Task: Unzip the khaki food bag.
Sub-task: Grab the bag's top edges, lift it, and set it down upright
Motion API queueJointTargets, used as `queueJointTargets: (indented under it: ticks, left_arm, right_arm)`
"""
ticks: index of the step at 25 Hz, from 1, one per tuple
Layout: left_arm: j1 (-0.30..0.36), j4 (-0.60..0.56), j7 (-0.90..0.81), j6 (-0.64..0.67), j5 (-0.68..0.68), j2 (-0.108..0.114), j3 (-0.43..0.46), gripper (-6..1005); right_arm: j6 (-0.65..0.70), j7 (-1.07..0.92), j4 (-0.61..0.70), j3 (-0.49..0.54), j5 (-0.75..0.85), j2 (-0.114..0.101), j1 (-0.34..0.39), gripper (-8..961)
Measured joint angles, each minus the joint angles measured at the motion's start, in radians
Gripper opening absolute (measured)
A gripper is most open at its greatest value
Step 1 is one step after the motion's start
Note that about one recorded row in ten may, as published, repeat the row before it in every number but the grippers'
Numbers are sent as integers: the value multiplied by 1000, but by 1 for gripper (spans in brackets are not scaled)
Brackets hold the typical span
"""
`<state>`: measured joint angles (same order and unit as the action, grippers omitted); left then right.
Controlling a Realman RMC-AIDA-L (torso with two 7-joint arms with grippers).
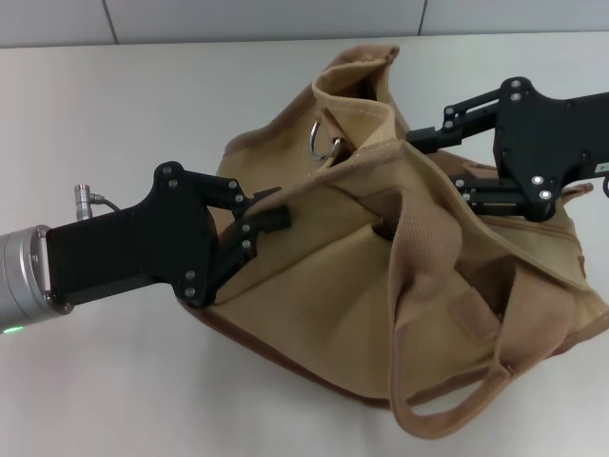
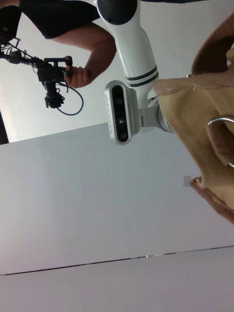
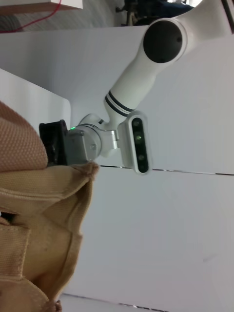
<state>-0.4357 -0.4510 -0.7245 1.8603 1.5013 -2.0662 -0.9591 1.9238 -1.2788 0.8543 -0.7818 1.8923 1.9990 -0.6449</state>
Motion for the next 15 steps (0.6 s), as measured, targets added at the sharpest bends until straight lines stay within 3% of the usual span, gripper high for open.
queueJointTargets:
  ticks: [10,15]
  left_arm:
    - [-2,-1,1,-21,0,2,6,65]
    - [3,0,2,-23,-2,4,11,65]
  right_arm:
    - [51,-9,12,25,6,-7,4,465]
    - [77,-19,14,43,5,-19,9,463]
